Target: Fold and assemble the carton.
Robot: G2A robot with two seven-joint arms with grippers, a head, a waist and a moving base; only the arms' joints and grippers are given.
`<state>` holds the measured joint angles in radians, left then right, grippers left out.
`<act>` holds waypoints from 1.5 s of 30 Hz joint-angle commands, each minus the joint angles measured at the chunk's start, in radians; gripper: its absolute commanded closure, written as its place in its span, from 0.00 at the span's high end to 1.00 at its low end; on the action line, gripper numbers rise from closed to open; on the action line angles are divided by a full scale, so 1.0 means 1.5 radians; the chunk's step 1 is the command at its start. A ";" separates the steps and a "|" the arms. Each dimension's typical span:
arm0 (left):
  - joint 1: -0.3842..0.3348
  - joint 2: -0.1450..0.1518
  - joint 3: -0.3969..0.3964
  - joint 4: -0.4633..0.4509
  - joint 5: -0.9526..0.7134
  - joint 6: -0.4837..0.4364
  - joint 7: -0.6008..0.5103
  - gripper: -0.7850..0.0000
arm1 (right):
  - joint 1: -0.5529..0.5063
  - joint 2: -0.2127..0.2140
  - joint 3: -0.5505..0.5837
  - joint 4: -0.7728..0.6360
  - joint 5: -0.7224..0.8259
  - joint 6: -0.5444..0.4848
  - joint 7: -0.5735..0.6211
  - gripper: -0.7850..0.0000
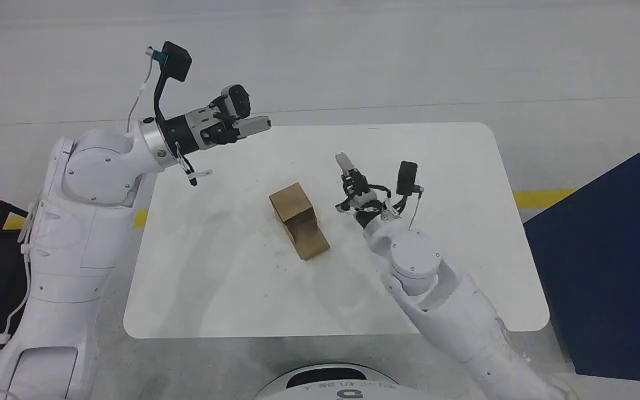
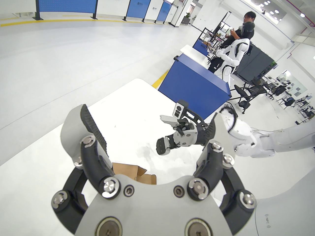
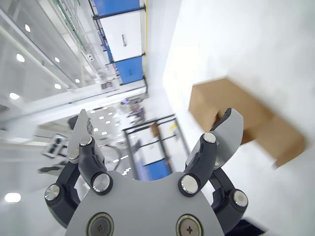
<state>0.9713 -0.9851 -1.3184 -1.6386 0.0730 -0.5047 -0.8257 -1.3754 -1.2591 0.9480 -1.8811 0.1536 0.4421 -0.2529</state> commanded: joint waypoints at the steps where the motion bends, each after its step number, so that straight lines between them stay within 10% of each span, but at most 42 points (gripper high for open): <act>1: 0.000 0.000 0.000 0.000 0.000 0.000 0.000 1.00 | 0.007 0.000 -0.022 0.022 -0.229 -0.018 -0.013 1.00; 13: 0.000 0.000 0.000 0.000 0.000 0.000 0.000 1.00 | 0.008 -0.004 -0.028 0.035 -0.254 -0.024 -0.032 1.00; 16: 0.000 0.000 0.000 0.000 0.000 0.000 0.000 1.00 | 0.032 0.000 -0.062 0.082 -0.358 -0.059 0.052 1.00; 18: 0.000 0.000 0.000 0.000 0.000 0.000 0.000 1.00 | 0.053 0.005 -0.090 0.102 -0.467 -0.028 0.138 0.65; 21: 0.000 0.000 0.000 0.000 0.000 0.000 0.000 1.00 | 0.053 0.017 -0.108 0.094 -0.585 -0.019 0.247 0.81; 28: 0.000 0.000 0.000 0.000 0.000 0.000 0.000 1.00 | 0.024 0.038 -0.100 0.099 -0.732 -0.057 0.367 0.77; 33: 0.000 0.000 0.000 0.000 0.000 0.000 0.000 1.00 | 0.021 0.037 -0.095 0.122 -0.731 -0.102 0.387 0.38; 40: 0.000 0.000 0.000 0.000 0.000 0.000 0.000 1.00 | 0.035 0.024 -0.111 0.168 -0.717 -0.120 0.378 0.47; 43: 0.000 0.000 0.000 0.000 0.000 0.000 0.000 1.00 | 0.046 0.016 -0.117 0.188 -0.705 -0.114 0.377 0.31; 45: 0.000 0.000 0.000 0.000 0.000 0.000 0.000 1.00 | 0.049 0.013 -0.117 0.193 -0.703 -0.116 0.374 0.00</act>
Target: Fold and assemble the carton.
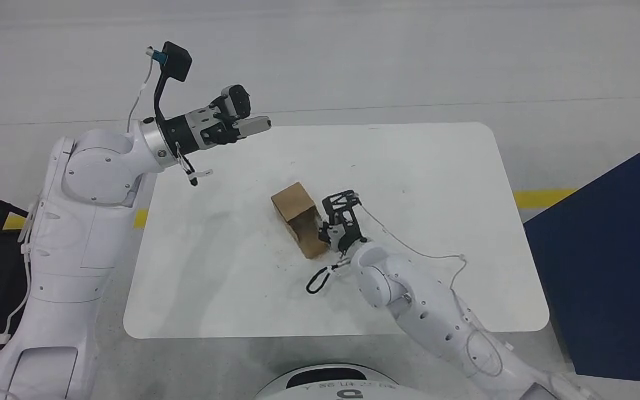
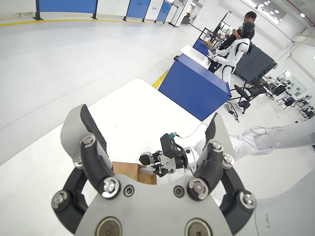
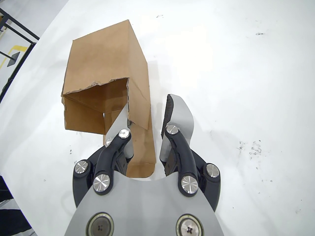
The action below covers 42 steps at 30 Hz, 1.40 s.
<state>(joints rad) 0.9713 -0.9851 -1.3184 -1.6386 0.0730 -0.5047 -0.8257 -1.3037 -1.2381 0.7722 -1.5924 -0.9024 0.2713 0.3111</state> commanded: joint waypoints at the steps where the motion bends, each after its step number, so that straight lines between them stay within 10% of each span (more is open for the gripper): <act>1: 0.000 0.000 0.000 0.000 0.000 0.000 0.000 1.00 | 0.001 -0.002 0.002 -0.003 0.000 -0.005 -0.003 0.00; 11: 0.000 0.000 0.000 0.000 0.000 0.000 0.000 1.00 | -0.052 0.028 0.064 -0.226 -0.210 0.019 0.112 0.00; 24: 0.000 0.000 0.000 0.000 0.000 0.000 0.000 1.00 | -0.042 0.031 0.051 -0.220 -0.313 -0.003 0.127 0.00; 30: 0.000 0.000 0.000 0.000 0.000 0.000 0.000 1.00 | 0.018 0.037 -0.005 -0.256 -0.590 -0.206 0.364 0.00; 42: 0.000 0.000 0.000 0.000 0.000 0.000 0.000 1.00 | 0.094 0.056 0.020 -0.352 -0.726 -0.669 0.497 0.00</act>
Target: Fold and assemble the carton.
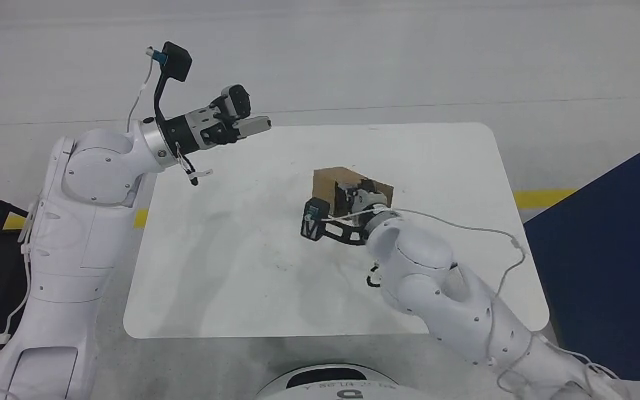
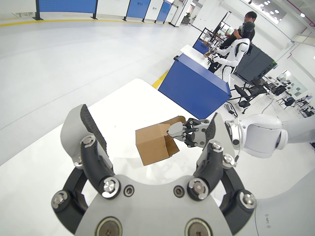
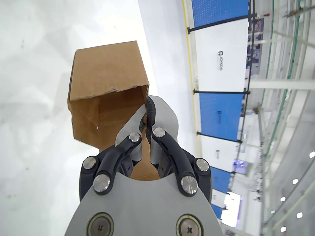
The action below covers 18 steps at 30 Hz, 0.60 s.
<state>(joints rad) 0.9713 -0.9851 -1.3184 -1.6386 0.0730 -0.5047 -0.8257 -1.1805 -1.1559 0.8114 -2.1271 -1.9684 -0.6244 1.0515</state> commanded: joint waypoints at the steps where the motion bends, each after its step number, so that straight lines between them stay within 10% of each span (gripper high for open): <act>1: 0.000 0.000 0.000 0.000 0.000 0.000 0.000 1.00 | 0.022 0.001 -0.017 0.013 -0.026 -0.108 -0.012 0.00; 18: 0.000 0.000 0.000 0.000 0.000 0.000 0.000 1.00 | 0.139 -0.034 -0.151 0.191 -0.039 -0.259 -0.162 0.00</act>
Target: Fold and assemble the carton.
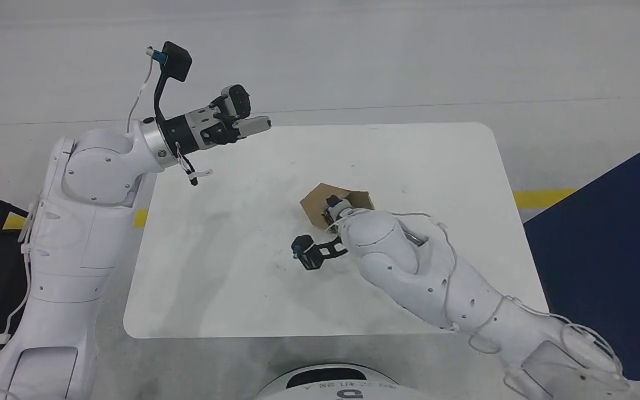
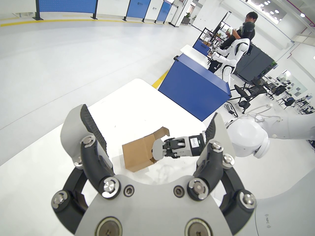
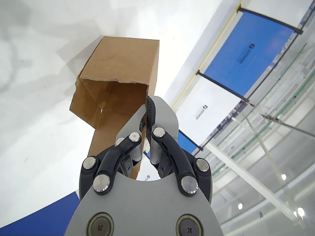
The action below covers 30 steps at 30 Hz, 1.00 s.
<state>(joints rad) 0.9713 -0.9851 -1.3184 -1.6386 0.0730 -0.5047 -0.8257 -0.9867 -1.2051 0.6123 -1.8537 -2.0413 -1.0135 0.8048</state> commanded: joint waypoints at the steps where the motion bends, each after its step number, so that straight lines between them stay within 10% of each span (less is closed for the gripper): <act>1: 0.000 0.000 0.000 0.000 0.000 0.000 0.000 1.00 | 0.020 -0.002 -0.030 0.016 0.021 0.001 0.002 0.00; 20: 0.001 0.005 -0.005 -0.029 0.078 0.029 -0.021 1.00 | 0.031 0.023 0.008 -0.053 0.132 0.021 0.022 0.00; 30: -0.055 0.017 0.056 -0.045 0.224 0.026 -0.239 1.00 | 0.011 0.034 -0.029 -0.070 0.058 0.001 -0.003 0.00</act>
<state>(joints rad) 0.9131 -0.9587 -1.2670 -1.7143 0.3811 -0.4610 -1.1322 -0.9704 -1.1583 0.5872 -1.9529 -1.9404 -1.0085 0.8027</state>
